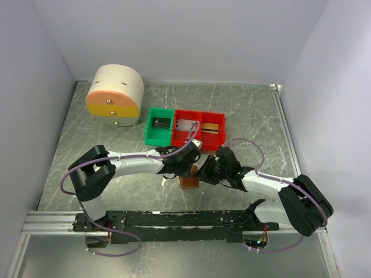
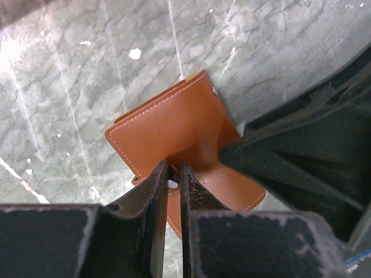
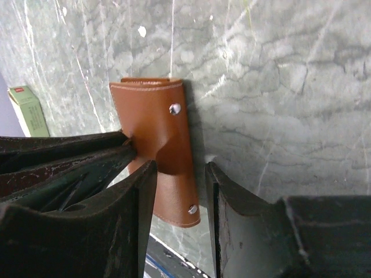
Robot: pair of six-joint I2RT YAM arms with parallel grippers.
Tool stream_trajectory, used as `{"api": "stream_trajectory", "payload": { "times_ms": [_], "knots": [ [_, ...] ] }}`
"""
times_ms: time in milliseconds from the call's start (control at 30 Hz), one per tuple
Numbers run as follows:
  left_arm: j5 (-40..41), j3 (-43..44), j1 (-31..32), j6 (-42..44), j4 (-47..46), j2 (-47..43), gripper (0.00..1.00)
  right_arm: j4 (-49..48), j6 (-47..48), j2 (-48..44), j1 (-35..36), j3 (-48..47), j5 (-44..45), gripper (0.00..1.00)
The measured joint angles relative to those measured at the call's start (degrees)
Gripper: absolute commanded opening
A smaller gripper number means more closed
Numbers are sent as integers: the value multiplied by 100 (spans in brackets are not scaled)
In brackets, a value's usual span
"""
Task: Take the credit cards out of the card holder
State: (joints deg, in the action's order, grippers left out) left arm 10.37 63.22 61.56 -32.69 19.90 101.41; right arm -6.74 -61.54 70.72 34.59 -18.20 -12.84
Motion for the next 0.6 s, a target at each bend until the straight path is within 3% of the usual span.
{"api": "stream_trajectory", "payload": {
  "times_ms": [200, 300, 433, 600],
  "knots": [
    [-507, -568, -310, -184, -356, -452, 7, 391, 505, 293, 0, -431, 129, 40],
    [-704, -769, -439, -282, -542, -629, 7, 442, 791, 382, -2, -535, 72, 45],
    [-811, -872, -511, -389, -691, -748, 7, 177, 1113, 396, -4, -474, -271, 51],
    [-855, -935, -511, -498, -822, -778, 7, -205, 1193, 498, -2, -337, -734, 48]
  ]
}}
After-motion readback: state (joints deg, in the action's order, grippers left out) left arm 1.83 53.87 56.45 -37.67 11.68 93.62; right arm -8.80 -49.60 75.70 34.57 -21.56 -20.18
